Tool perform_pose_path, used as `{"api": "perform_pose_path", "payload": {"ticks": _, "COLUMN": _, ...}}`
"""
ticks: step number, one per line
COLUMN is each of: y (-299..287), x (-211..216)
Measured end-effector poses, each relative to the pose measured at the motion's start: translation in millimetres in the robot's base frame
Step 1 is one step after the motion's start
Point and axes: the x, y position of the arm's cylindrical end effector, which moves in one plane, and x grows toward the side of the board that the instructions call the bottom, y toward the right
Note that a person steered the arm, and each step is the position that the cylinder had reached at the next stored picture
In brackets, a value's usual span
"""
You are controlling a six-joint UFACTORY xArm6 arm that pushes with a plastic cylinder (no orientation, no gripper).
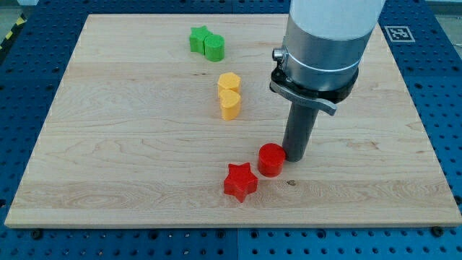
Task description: Push the red circle to the top of the red star
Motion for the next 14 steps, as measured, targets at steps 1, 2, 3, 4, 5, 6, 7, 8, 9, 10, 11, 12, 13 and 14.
{"api": "perform_pose_path", "payload": {"ticks": 1, "y": 0, "x": 7}}
{"api": "perform_pose_path", "payload": {"ticks": 2, "y": 0, "x": 14}}
{"api": "perform_pose_path", "payload": {"ticks": 3, "y": 0, "x": 15}}
{"api": "perform_pose_path", "payload": {"ticks": 4, "y": 0, "x": 27}}
{"api": "perform_pose_path", "payload": {"ticks": 5, "y": 0, "x": 30}}
{"api": "perform_pose_path", "payload": {"ticks": 6, "y": -6, "x": 29}}
{"api": "perform_pose_path", "payload": {"ticks": 7, "y": -20, "x": 25}}
{"api": "perform_pose_path", "payload": {"ticks": 8, "y": -31, "x": 20}}
{"api": "perform_pose_path", "payload": {"ticks": 9, "y": -33, "x": 16}}
{"api": "perform_pose_path", "payload": {"ticks": 10, "y": -39, "x": 14}}
{"api": "perform_pose_path", "payload": {"ticks": 11, "y": -49, "x": 13}}
{"api": "perform_pose_path", "payload": {"ticks": 12, "y": -50, "x": 13}}
{"api": "perform_pose_path", "payload": {"ticks": 13, "y": -37, "x": 10}}
{"api": "perform_pose_path", "payload": {"ticks": 14, "y": -16, "x": -25}}
